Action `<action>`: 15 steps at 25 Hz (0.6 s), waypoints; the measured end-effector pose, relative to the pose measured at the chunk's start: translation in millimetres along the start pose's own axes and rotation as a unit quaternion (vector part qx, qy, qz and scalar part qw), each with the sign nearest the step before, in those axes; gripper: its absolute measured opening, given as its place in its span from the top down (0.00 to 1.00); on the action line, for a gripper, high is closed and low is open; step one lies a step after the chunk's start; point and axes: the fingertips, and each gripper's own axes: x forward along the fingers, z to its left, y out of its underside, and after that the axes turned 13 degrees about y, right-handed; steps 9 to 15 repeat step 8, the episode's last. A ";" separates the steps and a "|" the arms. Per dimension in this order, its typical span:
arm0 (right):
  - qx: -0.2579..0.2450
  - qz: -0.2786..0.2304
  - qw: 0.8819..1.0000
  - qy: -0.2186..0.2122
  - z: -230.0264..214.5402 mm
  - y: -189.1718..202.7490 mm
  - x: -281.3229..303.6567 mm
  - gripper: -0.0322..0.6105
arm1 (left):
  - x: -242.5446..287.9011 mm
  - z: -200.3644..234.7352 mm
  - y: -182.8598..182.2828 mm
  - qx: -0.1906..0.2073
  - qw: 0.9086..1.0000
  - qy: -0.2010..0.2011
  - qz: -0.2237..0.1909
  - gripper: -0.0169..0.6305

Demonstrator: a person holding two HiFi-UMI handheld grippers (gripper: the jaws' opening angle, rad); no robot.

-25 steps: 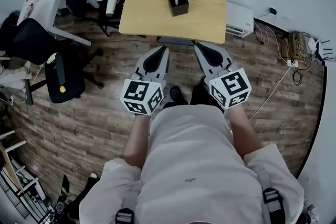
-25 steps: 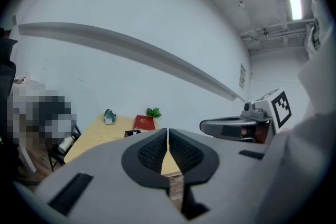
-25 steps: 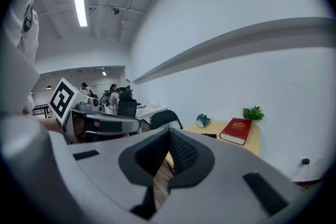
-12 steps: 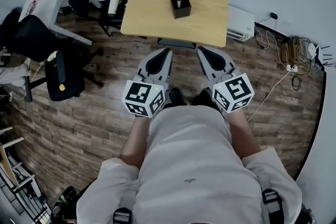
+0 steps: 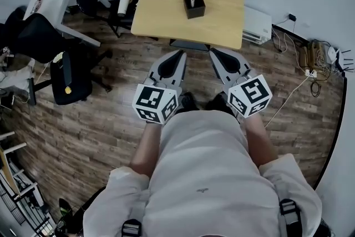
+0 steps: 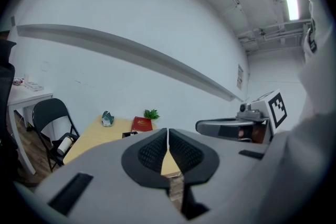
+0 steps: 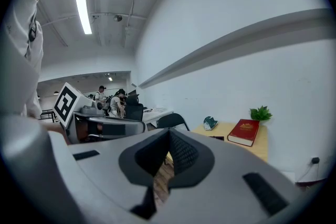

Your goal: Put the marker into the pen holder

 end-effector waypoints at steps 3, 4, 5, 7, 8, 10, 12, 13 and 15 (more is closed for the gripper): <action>-0.001 0.001 1.000 -0.004 3.2 0.7 0.8 0.95 | -2.6 1.1 2.3 -0.002 1.000 -0.004 -0.001 0.95; -0.002 0.002 1.000 -0.005 4.0 1.4 0.9 0.95 | -3.2 1.3 3.2 -0.003 1.000 -0.004 -0.001 0.95; -0.002 0.002 1.000 -0.005 4.6 2.1 1.0 0.95 | -3.7 1.4 4.1 -0.003 1.000 -0.005 -0.001 0.95; -0.002 0.004 1.000 -0.005 5.6 3.8 0.8 0.95 | -4.4 1.3 6.0 -0.004 1.000 -0.005 0.000 0.95; -0.003 0.004 1.000 -0.005 6.0 4.6 0.6 0.95 | -4.7 1.2 7.0 -0.004 1.000 -0.004 0.000 0.95; -0.003 0.004 1.000 -0.005 6.0 4.6 0.6 0.95 | -4.7 1.2 7.0 -0.004 1.000 -0.004 0.000 0.95; -0.003 0.004 1.000 -0.005 6.0 4.6 0.6 0.95 | -4.7 1.2 7.0 -0.004 1.000 -0.004 0.000 0.95; -0.003 0.004 1.000 -0.005 6.0 4.6 0.6 0.95 | -4.7 1.2 7.0 -0.004 1.000 -0.004 0.000 0.95; -0.003 0.004 1.000 -0.005 6.0 4.6 0.6 0.95 | -4.7 1.2 7.0 -0.004 1.000 -0.004 0.000 0.95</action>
